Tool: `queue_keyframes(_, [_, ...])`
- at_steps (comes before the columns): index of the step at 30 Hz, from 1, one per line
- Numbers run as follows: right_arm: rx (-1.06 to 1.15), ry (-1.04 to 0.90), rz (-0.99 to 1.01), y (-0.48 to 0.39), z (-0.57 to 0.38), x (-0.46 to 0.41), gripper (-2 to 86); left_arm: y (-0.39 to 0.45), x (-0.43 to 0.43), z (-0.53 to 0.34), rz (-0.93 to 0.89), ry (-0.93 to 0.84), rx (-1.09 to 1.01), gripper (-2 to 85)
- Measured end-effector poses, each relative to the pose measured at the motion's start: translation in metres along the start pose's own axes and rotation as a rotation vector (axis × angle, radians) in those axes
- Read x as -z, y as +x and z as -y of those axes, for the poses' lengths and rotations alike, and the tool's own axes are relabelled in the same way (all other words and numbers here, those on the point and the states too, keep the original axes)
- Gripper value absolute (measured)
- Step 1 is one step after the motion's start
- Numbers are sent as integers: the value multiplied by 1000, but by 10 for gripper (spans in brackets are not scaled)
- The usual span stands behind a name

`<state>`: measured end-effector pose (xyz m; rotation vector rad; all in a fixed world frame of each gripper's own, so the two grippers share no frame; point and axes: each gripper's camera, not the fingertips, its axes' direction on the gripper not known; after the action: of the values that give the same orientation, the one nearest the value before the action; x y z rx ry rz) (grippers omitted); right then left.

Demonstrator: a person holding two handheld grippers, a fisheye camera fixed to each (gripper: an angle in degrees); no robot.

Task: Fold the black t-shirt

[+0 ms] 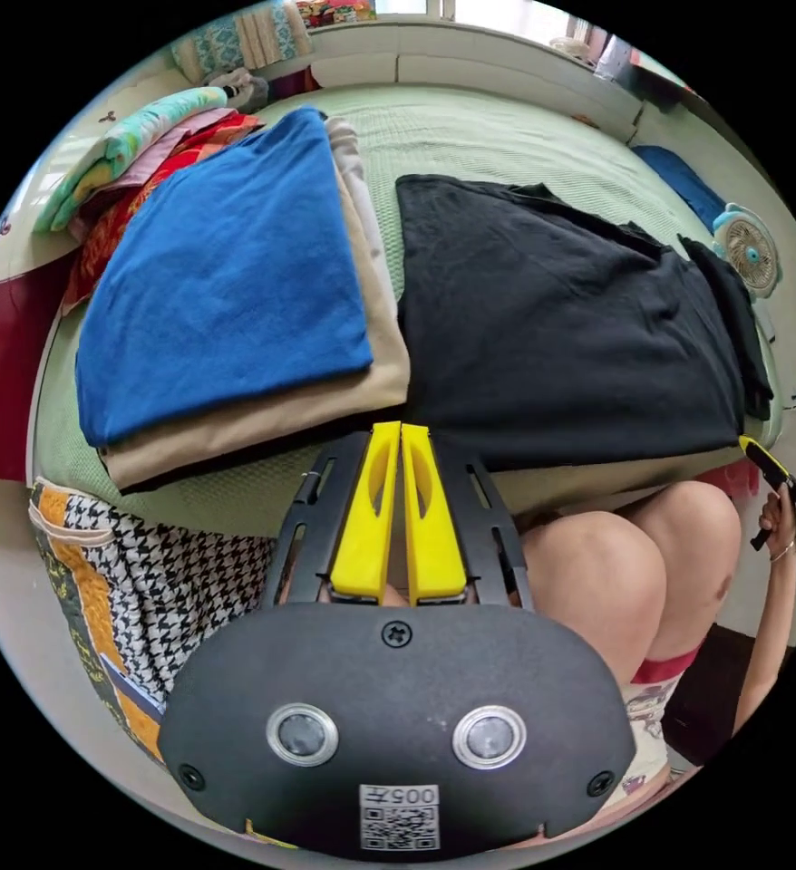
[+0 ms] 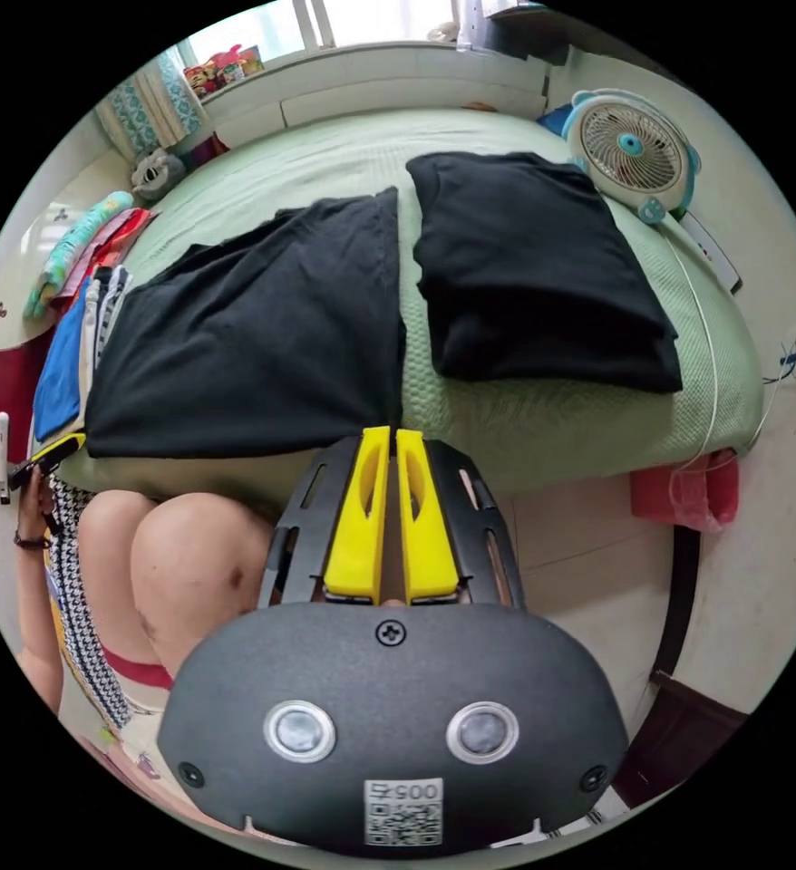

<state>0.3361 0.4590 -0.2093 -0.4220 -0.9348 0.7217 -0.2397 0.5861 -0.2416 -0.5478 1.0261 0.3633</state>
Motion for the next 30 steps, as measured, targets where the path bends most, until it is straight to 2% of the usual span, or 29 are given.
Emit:
queue_keyframes(3, [-13,-15,-11,5,-7,-7,-13,3,-6,-4,73,-4,45,-3])
queue_keyframes(9, [33,145,-35,-5,-19,26,-3,37,-2,-17,-113,140,-91,-5])
queue_keyframes(11, [72,174,-33,-18,-15,27,4,55,-15,-13,-93,137,-103,-5])
queue_keyframes(15, [55,114,-140,-31,-4,-4,3,78,-56,-8,-56,143,-17,-4])
queue_keyframes(17, [27,71,-176,-24,-4,-22,-4,89,-74,-7,-17,118,-40,-4])
queue_keyframes(21, [1,92,-100,-8,-9,-32,-9,99,-86,-7,-52,121,-15,-5])
queue_keyframes(24, [57,71,-113,-4,-10,-34,-9,109,-93,-7,-52,112,-90,-5])
queue_keyframes(30, [32,79,-45,18,-19,-30,-13,126,-101,-9,-79,75,-9,-4])
